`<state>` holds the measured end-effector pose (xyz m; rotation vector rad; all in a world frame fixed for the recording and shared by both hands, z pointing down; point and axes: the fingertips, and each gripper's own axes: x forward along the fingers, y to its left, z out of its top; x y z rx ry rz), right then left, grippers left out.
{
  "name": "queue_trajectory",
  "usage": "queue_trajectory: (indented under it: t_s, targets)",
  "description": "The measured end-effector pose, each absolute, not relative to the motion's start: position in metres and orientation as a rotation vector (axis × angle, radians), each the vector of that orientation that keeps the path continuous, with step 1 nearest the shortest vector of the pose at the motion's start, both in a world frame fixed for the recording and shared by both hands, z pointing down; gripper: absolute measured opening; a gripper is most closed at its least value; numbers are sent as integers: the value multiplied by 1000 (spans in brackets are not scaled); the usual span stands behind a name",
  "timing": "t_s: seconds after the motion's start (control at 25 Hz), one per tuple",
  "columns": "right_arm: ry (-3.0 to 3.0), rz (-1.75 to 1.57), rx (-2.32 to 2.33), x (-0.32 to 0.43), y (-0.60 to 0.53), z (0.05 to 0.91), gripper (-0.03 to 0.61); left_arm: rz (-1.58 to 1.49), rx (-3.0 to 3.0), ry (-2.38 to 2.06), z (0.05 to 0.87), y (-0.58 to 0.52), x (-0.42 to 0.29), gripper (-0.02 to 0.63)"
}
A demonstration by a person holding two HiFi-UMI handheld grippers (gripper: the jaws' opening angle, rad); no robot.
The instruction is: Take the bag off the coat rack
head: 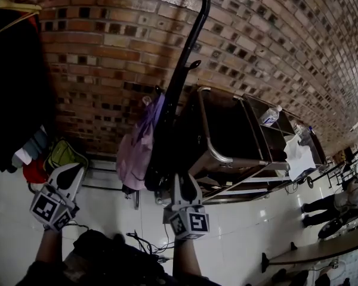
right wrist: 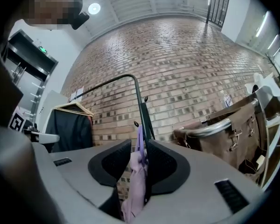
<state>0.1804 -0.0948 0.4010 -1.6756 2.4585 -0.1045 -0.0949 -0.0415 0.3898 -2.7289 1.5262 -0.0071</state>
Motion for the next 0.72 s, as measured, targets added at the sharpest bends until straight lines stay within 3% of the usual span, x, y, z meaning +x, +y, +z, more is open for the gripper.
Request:
queue_trajectory:
  t_s: [0.72]
  targets:
    - [2518,-2,-1675,156,-207,382,199,-8,-2734,1370,379,-167,-57,8]
